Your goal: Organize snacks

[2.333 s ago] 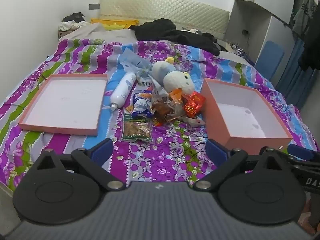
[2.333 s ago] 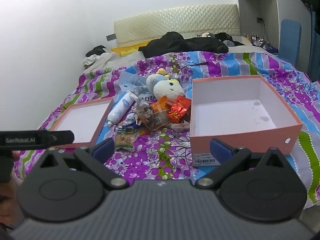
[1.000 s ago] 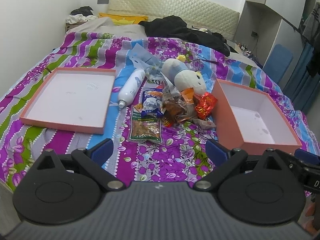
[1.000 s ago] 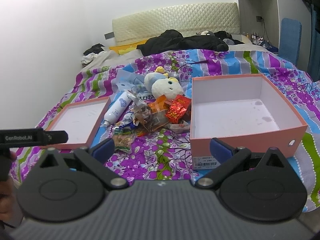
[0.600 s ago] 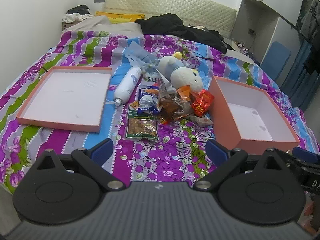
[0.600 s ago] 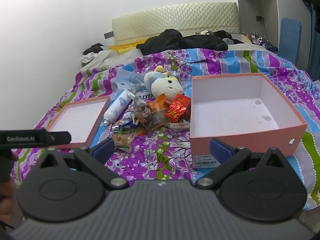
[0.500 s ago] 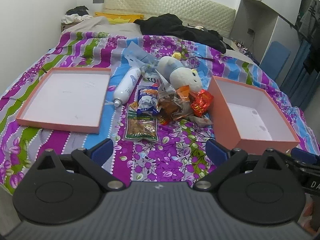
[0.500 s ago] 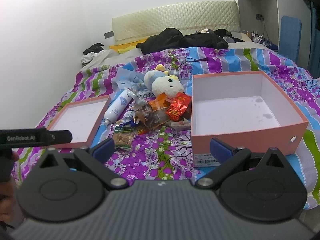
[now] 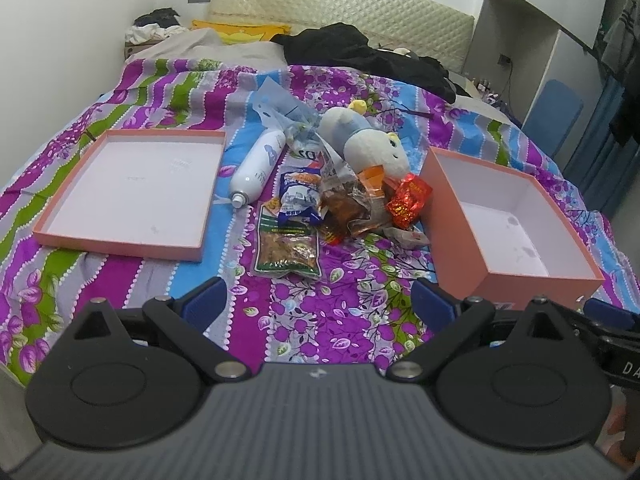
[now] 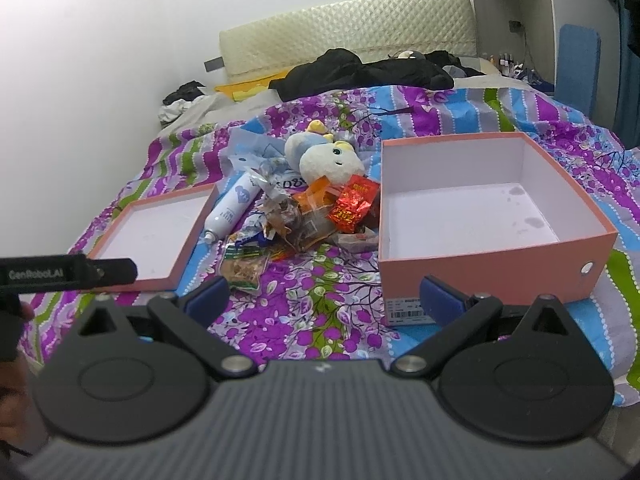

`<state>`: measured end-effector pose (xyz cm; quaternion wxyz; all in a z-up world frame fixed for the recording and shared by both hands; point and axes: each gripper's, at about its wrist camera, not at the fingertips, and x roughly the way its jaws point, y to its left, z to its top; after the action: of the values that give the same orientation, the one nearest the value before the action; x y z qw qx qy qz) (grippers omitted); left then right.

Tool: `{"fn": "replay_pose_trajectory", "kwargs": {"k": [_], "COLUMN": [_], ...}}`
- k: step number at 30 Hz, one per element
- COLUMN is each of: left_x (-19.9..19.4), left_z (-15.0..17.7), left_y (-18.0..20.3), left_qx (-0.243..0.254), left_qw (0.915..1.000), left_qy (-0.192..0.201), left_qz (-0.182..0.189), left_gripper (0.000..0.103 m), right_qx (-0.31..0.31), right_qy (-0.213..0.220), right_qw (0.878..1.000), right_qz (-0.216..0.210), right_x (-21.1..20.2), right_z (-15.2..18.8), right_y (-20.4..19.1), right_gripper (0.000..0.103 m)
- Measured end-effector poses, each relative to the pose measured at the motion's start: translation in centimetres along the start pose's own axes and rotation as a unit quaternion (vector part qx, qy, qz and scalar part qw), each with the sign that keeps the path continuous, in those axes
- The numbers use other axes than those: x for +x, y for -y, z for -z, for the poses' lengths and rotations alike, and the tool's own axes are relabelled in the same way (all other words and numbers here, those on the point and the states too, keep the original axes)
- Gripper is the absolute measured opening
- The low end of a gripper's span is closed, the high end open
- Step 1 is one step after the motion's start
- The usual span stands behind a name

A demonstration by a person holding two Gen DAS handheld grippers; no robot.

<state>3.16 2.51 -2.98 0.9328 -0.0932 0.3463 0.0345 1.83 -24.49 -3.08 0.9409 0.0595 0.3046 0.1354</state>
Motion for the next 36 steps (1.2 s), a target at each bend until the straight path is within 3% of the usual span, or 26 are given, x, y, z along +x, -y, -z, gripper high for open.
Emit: {"fn": "replay_pose_trajectory", "kwargs": {"k": [13,24,29,36], "left_x": [1.6,5.1,7.3,12.1], "left_z": [0.5,0.7,0.8,1.5], "left_y": [-0.4,-0.8,-0.9,-1.8], "left_qx": [-0.004,-0.003,0.019,0.030], "left_qw": [0.9998,0.9990,0.9982,0.9960], "left_qy": [-0.020,-0.044,-0.054,-0.083], "left_qz": [0.002,-0.006,-0.014,-0.012], "left_gripper": [0.100,0.100,0.100,0.100], "right_qx": [0.005,0.006,0.014,0.010], "right_qy": [-0.019,-0.030,-0.026,-0.040], "right_qw": [1.000,1.000,1.000,0.998], "right_qz": [0.007,-0.007,-0.002,-0.036], "right_x": [1.0,3.5,4.7,7.6], "right_z": [0.8,0.8,0.9,1.1], "right_y": [-0.1,0.5,1.2,1.2], "right_gripper": [0.103,0.103,0.103,0.088]}}
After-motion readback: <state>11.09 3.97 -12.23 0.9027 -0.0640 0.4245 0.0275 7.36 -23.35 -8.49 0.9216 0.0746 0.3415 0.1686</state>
